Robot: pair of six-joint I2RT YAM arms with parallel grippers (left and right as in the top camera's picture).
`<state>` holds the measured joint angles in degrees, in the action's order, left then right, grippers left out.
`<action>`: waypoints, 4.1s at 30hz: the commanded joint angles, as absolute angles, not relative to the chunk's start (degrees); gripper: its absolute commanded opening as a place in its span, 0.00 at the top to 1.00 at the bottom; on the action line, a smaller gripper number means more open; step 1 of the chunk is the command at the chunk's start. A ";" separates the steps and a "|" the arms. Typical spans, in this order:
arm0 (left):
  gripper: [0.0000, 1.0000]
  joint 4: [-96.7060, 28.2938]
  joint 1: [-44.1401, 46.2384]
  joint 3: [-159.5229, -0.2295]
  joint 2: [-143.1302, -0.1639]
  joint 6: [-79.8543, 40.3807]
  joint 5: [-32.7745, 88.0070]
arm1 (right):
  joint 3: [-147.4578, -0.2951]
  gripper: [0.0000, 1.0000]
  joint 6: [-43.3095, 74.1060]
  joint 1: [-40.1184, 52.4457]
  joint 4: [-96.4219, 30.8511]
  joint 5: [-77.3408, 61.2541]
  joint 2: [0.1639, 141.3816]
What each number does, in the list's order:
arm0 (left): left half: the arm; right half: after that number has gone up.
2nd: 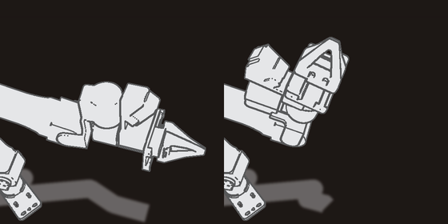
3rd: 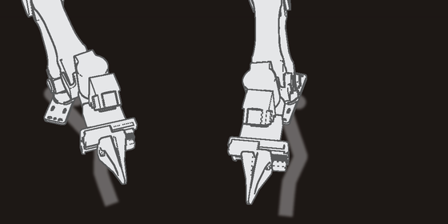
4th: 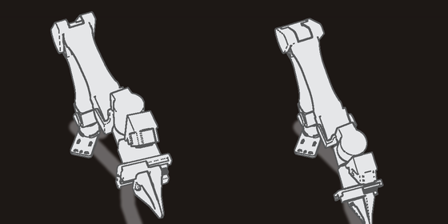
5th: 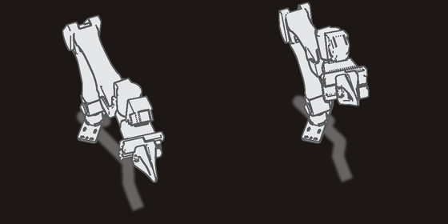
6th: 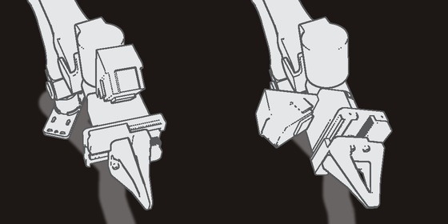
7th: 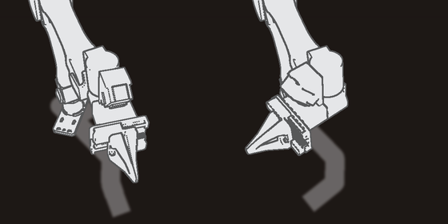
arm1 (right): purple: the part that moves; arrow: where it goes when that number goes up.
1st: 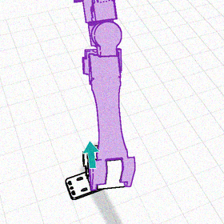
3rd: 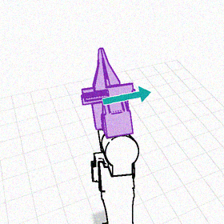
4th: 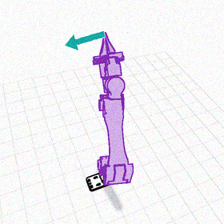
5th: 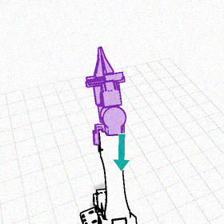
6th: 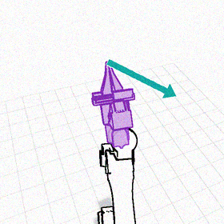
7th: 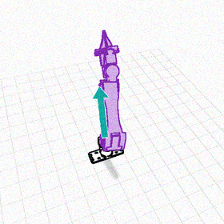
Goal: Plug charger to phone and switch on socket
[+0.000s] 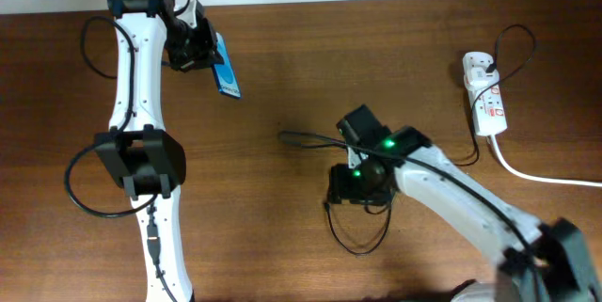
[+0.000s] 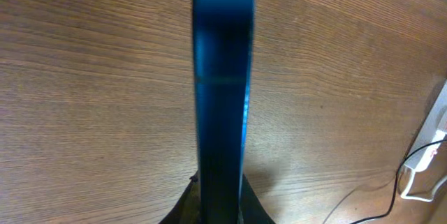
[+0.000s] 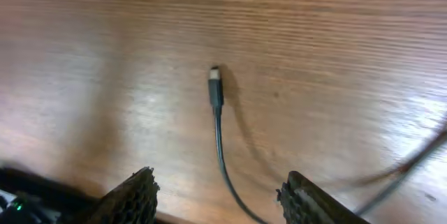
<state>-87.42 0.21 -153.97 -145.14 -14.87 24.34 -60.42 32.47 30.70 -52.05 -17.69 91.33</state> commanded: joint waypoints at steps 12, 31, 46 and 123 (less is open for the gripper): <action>1.00 -87.68 0.95 -155.41 -142.74 -15.79 24.56 | -59.90 0.62 44.56 39.22 -44.84 -11.70 103.90; 1.00 -87.72 1.02 -155.41 -142.74 -15.79 24.16 | -59.90 0.64 39.20 36.25 -44.69 -14.55 105.38; 1.00 -87.79 1.10 -155.41 -142.74 -15.81 24.16 | -60.34 0.72 39.20 34.59 -45.82 -14.35 105.38; 1.00 -75.05 1.76 -155.41 -142.69 -9.80 90.21 | -97.27 0.96 28.05 19.46 -34.65 -57.25 109.25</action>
<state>-75.31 1.61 -154.08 -145.12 -9.52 87.02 -97.58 27.51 19.84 -35.05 -58.08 108.29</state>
